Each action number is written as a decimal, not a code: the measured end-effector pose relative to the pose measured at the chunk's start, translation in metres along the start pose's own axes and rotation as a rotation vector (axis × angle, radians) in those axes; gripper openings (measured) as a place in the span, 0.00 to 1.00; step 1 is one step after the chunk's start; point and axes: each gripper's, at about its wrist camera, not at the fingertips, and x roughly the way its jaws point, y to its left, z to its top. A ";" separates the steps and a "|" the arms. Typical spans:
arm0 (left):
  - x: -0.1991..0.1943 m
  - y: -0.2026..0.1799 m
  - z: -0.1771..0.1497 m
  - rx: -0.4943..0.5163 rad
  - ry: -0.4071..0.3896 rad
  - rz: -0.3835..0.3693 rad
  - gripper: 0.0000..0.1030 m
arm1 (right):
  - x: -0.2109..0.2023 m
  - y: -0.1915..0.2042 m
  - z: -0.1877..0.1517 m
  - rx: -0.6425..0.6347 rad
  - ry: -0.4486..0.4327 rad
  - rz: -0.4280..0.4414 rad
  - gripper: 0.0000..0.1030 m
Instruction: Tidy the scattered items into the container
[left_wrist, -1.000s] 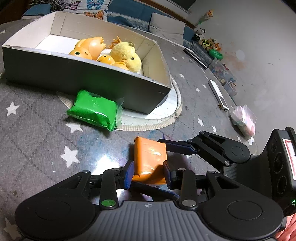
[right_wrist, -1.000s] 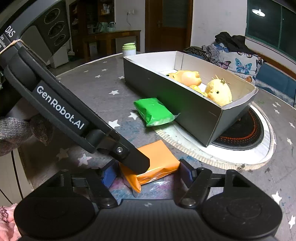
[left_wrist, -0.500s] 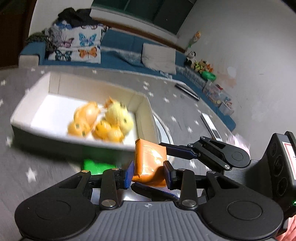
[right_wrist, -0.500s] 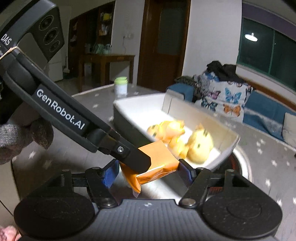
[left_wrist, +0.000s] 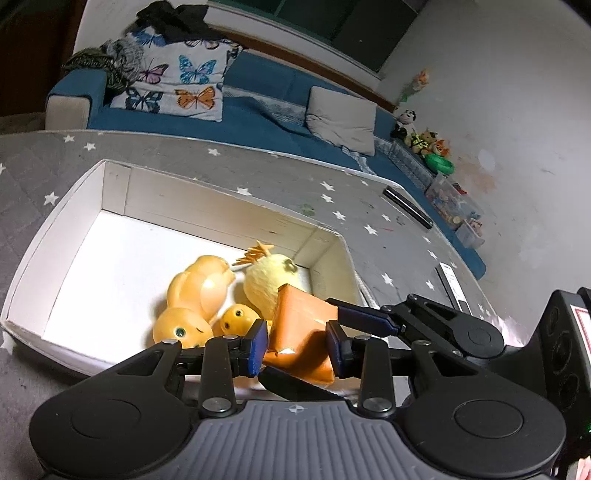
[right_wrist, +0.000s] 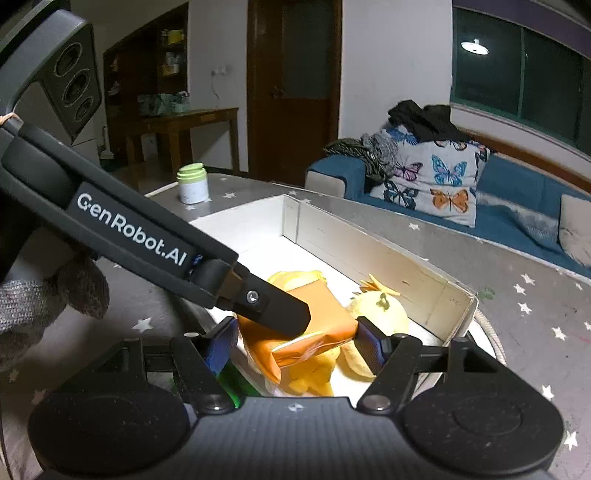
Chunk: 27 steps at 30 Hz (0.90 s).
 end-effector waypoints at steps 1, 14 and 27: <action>0.003 0.003 0.001 -0.007 0.001 0.001 0.36 | 0.004 -0.001 0.001 0.002 0.004 -0.002 0.68; 0.021 0.019 -0.003 -0.040 0.035 0.042 0.36 | 0.030 -0.017 -0.006 0.086 0.075 0.002 0.69; -0.007 0.011 -0.017 -0.040 -0.019 0.060 0.36 | 0.002 -0.008 -0.009 0.075 0.013 -0.025 0.75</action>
